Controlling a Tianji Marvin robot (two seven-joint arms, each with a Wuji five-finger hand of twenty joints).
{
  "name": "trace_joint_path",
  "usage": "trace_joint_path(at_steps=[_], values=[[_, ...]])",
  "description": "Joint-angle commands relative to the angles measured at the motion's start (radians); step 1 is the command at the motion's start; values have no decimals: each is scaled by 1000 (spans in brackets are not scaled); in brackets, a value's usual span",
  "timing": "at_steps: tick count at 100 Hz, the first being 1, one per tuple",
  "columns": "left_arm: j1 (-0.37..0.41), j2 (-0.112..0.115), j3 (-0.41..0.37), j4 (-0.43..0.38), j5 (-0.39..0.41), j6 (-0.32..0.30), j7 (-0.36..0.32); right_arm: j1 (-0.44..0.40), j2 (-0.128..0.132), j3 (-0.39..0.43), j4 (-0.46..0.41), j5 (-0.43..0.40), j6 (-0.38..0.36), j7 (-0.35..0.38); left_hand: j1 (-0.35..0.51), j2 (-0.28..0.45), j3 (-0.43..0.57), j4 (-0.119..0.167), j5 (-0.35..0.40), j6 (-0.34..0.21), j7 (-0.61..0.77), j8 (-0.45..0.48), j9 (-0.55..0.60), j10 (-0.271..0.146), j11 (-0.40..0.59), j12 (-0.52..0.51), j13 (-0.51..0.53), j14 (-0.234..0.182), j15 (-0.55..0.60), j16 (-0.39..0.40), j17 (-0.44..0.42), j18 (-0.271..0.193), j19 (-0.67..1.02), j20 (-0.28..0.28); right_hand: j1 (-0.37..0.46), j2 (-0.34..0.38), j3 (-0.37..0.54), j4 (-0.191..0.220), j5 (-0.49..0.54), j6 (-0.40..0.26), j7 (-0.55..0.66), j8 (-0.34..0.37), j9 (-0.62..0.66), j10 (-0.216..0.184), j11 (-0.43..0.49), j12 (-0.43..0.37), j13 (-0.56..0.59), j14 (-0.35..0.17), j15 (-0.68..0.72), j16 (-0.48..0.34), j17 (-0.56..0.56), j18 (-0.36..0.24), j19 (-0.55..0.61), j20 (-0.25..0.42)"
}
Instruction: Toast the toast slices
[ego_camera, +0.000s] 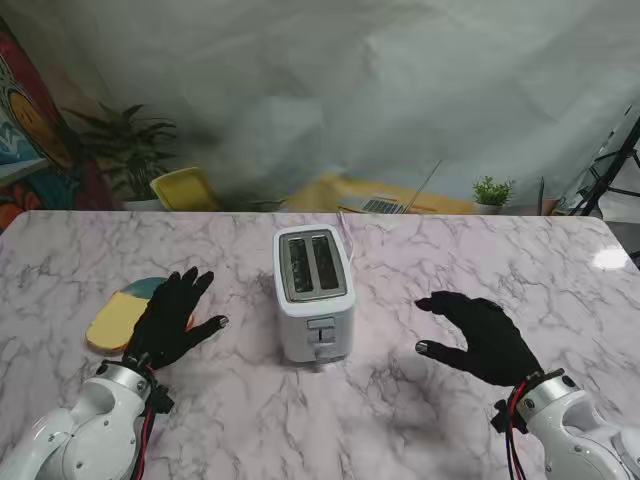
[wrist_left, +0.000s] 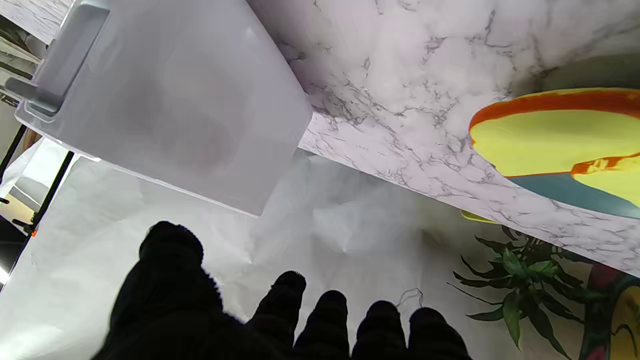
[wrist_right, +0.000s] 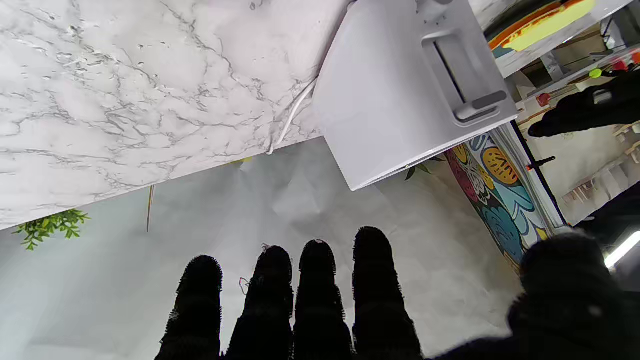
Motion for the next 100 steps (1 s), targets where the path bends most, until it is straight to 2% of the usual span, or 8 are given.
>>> trace_joint_path(at_steps=[1,52,69,80,100], values=[[5,1,2,1,1,-1,-13,-7,-1,-1,-3,-2,5,2,20,-3,10,10,21,8,0,-2,-26,-7,5,13,-19,-27,-18,7,2,-41,-35,12,8,-24,7,22,4,10,-19,20,-9,1,1,-2,0,-2,-8,-8,-4,-13,-16,13],[15,1,-9,-9,24,3,-8,-9,-1,1,-8,-2,4,1,18,-7,9,10,18,10,-1,-3,-36,-9,-11,5,-20,-25,-18,6,2,-41,-35,12,8,-23,7,22,5,9,-21,22,-8,2,1,-2,1,-2,-7,-8,-4,-12,-15,16],[43,2,-46,-37,69,4,-11,-12,-2,4,-9,-1,5,0,7,-47,5,11,12,14,-3,-4,-36,1,-10,-6,-20,-18,-18,5,3,-42,-35,12,8,-23,7,22,4,9,-22,23,-9,2,0,-2,0,-2,-8,-8,-4,-13,-15,16],[85,11,-120,-80,111,-6,-79,-15,-3,8,-9,0,5,-3,-12,-66,3,10,3,21,-8,-6,-37,5,-10,-10,-21,-16,-18,6,2,-42,-35,13,10,-23,8,22,5,11,-21,23,-8,2,1,-1,0,-2,-8,-8,-4,-13,-15,17],[172,25,-298,-149,198,-73,-223,-16,-4,11,-8,3,1,-7,-41,-96,4,8,-46,34,-27,-13,-40,14,-13,-20,-22,-11,-19,5,2,-39,-35,14,9,-24,7,22,5,10,-22,24,-7,3,1,-1,2,-2,-7,-8,-4,-12,-15,17]])
